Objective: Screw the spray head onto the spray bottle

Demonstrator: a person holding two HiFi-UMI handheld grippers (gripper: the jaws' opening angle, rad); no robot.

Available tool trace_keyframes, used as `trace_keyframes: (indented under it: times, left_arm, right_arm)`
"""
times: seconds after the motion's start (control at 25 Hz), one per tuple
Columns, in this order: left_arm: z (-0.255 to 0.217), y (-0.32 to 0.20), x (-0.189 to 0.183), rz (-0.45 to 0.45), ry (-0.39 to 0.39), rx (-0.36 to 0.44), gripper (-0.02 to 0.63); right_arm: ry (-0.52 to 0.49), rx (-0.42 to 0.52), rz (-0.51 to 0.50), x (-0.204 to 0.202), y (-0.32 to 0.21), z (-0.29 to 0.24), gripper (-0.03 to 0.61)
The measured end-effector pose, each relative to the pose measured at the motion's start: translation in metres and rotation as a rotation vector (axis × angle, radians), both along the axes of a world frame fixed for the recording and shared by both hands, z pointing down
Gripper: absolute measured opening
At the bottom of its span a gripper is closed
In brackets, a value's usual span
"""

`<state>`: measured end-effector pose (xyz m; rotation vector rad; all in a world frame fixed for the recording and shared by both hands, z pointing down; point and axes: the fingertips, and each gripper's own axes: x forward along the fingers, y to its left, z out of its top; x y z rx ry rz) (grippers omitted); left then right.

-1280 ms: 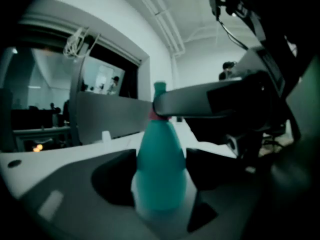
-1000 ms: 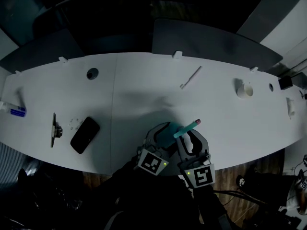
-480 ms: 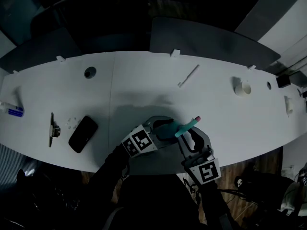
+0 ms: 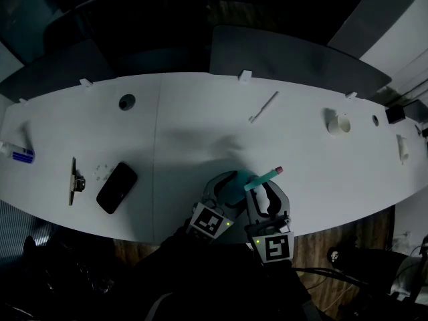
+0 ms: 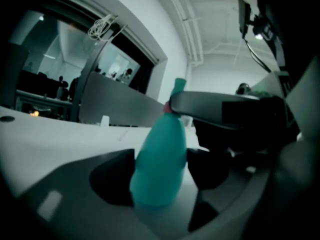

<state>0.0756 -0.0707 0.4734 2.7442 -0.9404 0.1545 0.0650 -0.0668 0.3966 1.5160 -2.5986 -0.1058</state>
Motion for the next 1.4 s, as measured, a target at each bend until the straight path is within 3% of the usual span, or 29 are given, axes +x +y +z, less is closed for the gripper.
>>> trace_keyframes:
  times: [0.12, 0.48, 0.8, 0.88, 1.0, 1.04, 1.08, 1.4]
  left_arm:
    - [0.000, 0.001, 0.000, 0.044, -0.034, 0.019, 0.330]
    - [-0.006, 0.012, -0.015, 0.062, -0.018, 0.018, 0.331]
    - [-0.022, 0.014, -0.049, 0.024, 0.008, 0.019, 0.330]
    - [-0.030, 0.015, -0.057, 0.014, 0.004, 0.036, 0.274]
    - [-0.043, 0.012, -0.070, -0.043, -0.015, 0.077, 0.004]
    - [-0.046, 0.012, -0.073, -0.054, -0.019, 0.086, 0.005]
    - [-0.048, 0.013, -0.075, -0.063, -0.023, 0.093, 0.005]
    - [-0.060, 0.039, -0.073, -0.193, -0.087, 0.131, 0.003]
  right_arm:
    - [0.000, 0.001, 0.002, 0.000, 0.000, 0.000, 0.130]
    - [0.000, -0.020, 0.027, 0.006, 0.010, -0.003, 0.146]
    - [-0.015, -0.032, 0.122, 0.021, 0.028, 0.000, 0.144]
    - [-0.006, -0.023, 0.155, 0.023, 0.033, 0.001, 0.144]
    - [0.023, -0.029, 0.212, 0.028, 0.037, 0.005, 0.121]
    - [0.023, -0.040, 0.226, 0.029, 0.038, 0.006, 0.039]
    - [0.021, -0.050, 0.230, 0.029, 0.040, 0.007, 0.005]
    - [0.038, -0.020, 0.172, 0.029, 0.063, -0.010, 0.005]
